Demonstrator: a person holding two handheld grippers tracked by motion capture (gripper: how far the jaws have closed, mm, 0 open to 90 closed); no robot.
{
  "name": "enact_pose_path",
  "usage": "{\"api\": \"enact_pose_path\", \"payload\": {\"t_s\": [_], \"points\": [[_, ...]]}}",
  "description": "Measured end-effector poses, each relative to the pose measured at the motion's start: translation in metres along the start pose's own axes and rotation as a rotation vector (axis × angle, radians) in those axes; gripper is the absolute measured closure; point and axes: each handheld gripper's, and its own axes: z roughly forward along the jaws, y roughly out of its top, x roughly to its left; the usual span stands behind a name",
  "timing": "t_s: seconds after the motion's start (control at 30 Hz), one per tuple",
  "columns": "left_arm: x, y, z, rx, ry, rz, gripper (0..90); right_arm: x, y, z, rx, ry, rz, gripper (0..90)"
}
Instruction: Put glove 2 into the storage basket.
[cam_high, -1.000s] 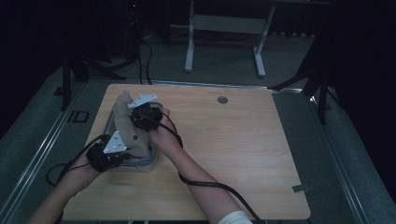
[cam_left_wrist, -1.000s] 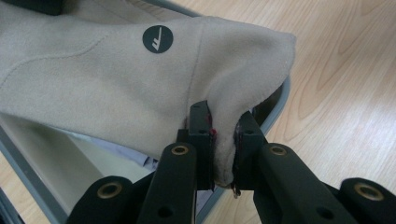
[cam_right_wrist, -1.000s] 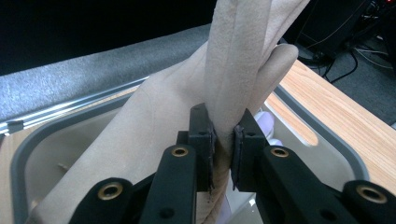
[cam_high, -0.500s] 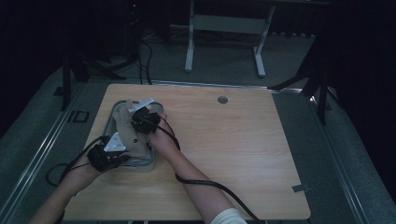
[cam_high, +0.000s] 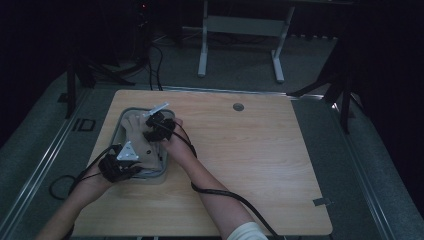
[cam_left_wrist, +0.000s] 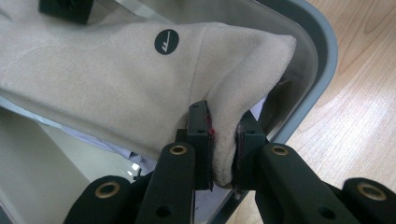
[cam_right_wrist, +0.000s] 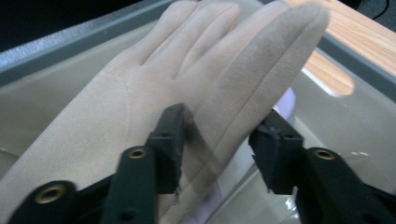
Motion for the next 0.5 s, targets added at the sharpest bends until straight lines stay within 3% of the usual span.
{"api": "enact_pose_path", "payload": {"t_s": [0.03, 0.07, 0.17, 0.2, 0.23, 0.27, 0.33, 0.37, 0.4, 0.47, 0.5], "points": [[0.000, 0.000, 0.000, 0.000, 0.000, 0.000, 79.8, 0.000, 0.000, 0.000, 0.000, 0.000, 0.000, 53.2], [0.000, 0.000, 0.000, -0.003, -0.004, -0.009, 78.9, -0.003, 0.001, -0.005, -0.010, 0.008, 0.015, 46.1], [0.001, 0.000, -0.002, -0.010, -0.007, -0.020, 73.4, -0.004, 0.001, -0.007, -0.014, 0.010, 0.017, 43.6], [0.003, 0.000, -0.004, -0.030, -0.009, -0.046, 73.4, -0.006, 0.001, -0.010, -0.023, 0.010, 0.015, 39.1], [0.005, 0.001, -0.010, -0.055, -0.011, -0.067, 56.0, -0.010, 0.000, -0.018, -0.034, 0.024, 0.036, 29.3], [0.005, 0.002, -0.013, -0.068, 0.005, -0.079, 46.8, -0.011, 0.000, -0.020, -0.035, 0.028, 0.038, 27.3], [0.005, 0.002, -0.016, -0.076, 0.011, -0.081, 43.2, -0.012, -0.001, -0.023, -0.034, 0.034, 0.037, 23.6], [0.003, 0.004, -0.021, -0.107, 0.029, -0.095, 37.9, -0.013, -0.002, -0.028, -0.037, 0.055, 0.043, 16.4], [0.003, 0.004, -0.021, -0.107, 0.029, -0.095, 34.5, -0.013, -0.002, -0.028, -0.037, 0.055, 0.043, 16.4], [0.002, 0.006, -0.026, -0.136, 0.020, -0.126, 31.6, -0.015, -0.003, -0.034, -0.041, 0.063, 0.037, 13.7], [0.002, 0.008, -0.028, -0.158, 0.016, -0.147, 25.5, -0.015, -0.005, -0.039, -0.044, 0.068, 0.023, 13.9]]}}
